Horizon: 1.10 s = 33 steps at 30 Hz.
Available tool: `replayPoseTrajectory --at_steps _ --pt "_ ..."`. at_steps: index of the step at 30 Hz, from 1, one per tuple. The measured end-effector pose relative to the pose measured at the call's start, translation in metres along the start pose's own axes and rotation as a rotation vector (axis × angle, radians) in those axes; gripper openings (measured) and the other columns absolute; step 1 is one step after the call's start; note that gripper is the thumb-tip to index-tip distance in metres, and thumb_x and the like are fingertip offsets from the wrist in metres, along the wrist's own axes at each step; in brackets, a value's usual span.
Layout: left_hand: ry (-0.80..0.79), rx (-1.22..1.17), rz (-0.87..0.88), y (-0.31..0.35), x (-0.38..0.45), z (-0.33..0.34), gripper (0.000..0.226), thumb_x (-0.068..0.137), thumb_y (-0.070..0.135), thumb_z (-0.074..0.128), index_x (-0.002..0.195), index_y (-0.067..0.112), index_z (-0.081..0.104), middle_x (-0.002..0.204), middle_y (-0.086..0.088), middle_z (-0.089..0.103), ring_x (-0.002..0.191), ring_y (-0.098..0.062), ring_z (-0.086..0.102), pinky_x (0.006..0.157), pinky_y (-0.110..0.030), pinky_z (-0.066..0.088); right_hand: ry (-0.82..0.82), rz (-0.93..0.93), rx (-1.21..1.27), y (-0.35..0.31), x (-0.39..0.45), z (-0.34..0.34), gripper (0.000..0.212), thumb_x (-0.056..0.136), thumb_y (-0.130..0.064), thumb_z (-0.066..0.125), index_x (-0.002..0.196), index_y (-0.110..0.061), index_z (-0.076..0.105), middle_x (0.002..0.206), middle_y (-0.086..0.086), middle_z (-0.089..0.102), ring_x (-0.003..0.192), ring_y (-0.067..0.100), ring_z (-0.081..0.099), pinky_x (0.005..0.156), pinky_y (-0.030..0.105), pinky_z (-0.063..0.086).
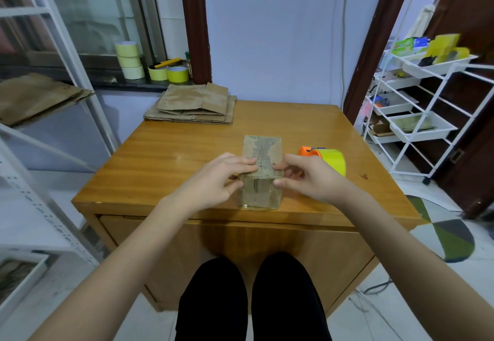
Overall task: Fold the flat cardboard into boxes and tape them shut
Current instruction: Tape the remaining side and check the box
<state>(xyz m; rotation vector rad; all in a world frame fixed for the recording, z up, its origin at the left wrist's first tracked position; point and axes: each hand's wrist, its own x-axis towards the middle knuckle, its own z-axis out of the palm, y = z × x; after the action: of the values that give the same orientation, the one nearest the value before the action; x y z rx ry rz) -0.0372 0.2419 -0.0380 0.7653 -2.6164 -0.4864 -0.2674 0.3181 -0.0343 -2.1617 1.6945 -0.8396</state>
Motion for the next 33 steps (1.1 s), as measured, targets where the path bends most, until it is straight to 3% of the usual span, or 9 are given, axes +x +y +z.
replayPoseTrajectory --at_steps 2,8,12,14,16,20,24,28,33 --pt "0.008 -0.007 0.007 0.000 0.000 0.001 0.047 0.091 0.008 0.060 0.136 0.022 0.051 0.141 0.011 0.048 0.127 -0.008 0.038 0.105 -0.038 0.041 0.016 0.003 0.007 0.000 -0.002 0.002 0.029 0.083 -0.031 0.072 0.103 -0.011 0.066 0.079 -0.010 0.062 0.079 0.017 0.062 0.075 0.037 0.052" --pt "0.029 0.017 0.012 -0.002 0.005 0.001 0.044 0.091 0.014 0.061 0.134 0.023 0.053 0.139 0.010 0.050 0.122 -0.008 0.041 0.101 -0.038 0.045 0.099 -0.055 -0.164 -0.003 -0.004 0.008 0.025 0.090 -0.029 0.065 0.104 -0.009 0.065 0.070 -0.023 0.051 0.069 0.009 0.054 0.065 0.029 0.044" --pt "0.099 0.059 0.012 -0.001 0.007 0.005 0.038 0.091 0.020 0.062 0.129 0.024 0.059 0.133 0.009 0.057 0.115 -0.009 0.045 0.095 -0.039 0.048 0.126 -0.034 -0.166 -0.001 -0.003 0.010 0.022 0.090 -0.025 0.065 0.100 -0.007 0.062 0.080 -0.035 0.051 0.070 0.006 0.052 0.065 0.028 0.045" --pt "0.132 0.062 0.014 0.000 0.008 0.006 0.035 0.091 0.021 0.062 0.126 0.024 0.061 0.130 0.010 0.059 0.114 -0.009 0.046 0.092 -0.040 0.049 0.130 -0.030 -0.155 0.000 -0.003 0.010 0.020 0.090 -0.025 0.065 0.096 -0.006 0.061 0.087 -0.034 0.054 0.069 0.007 0.053 0.064 0.029 0.046" --pt "0.161 0.067 0.019 0.000 0.007 0.007 0.033 0.092 0.023 0.061 0.124 0.025 0.063 0.129 0.011 0.060 0.113 -0.008 0.047 0.090 -0.041 0.049 0.135 -0.026 -0.184 -0.002 -0.003 0.010 0.021 0.090 -0.027 0.065 0.098 -0.008 0.062 0.078 -0.033 0.050 0.069 0.008 0.054 0.061 0.027 0.043" --pt "0.174 0.074 0.045 -0.003 0.006 0.009 0.032 0.093 0.025 0.060 0.125 0.023 0.063 0.130 0.011 0.059 0.114 -0.009 0.048 0.094 -0.040 0.047 0.155 -0.034 -0.316 -0.009 -0.004 0.010 0.024 0.091 -0.035 0.061 0.109 -0.018 0.062 0.071 -0.017 0.055 0.076 0.015 0.063 0.055 0.027 0.038" --pt "0.183 0.075 0.095 -0.010 0.005 0.011 0.033 0.093 0.025 0.059 0.126 0.022 0.062 0.130 0.009 0.059 0.113 -0.010 0.049 0.096 -0.036 0.045 0.164 -0.027 -0.334 -0.008 -0.005 0.009 0.028 0.090 -0.041 0.061 0.107 -0.019 0.063 0.079 -0.020 0.060 0.082 0.012 0.065 0.057 0.027 0.039" --pt "0.252 0.087 0.164 -0.015 0.003 0.019 0.031 0.092 0.021 0.060 0.123 0.017 0.065 0.128 0.004 0.062 0.112 -0.012 0.052 0.094 -0.031 0.045 0.155 -0.031 -0.254 -0.002 -0.005 0.008 0.022 0.091 -0.036 0.061 0.103 -0.018 0.065 0.100 -0.011 0.071 0.084 0.015 0.065 0.065 0.032 0.047" --pt "0.255 0.027 0.159 -0.019 0.001 0.021 0.041 0.086 0.021 0.070 0.126 0.019 0.063 0.130 0.006 0.059 0.115 -0.014 0.052 0.098 -0.034 0.044 0.128 -0.012 -0.216 0.005 -0.008 0.010 0.027 0.091 -0.034 0.063 0.115 -0.024 0.064 0.081 -0.018 0.064 0.073 0.005 0.060 0.064 0.030 0.048"
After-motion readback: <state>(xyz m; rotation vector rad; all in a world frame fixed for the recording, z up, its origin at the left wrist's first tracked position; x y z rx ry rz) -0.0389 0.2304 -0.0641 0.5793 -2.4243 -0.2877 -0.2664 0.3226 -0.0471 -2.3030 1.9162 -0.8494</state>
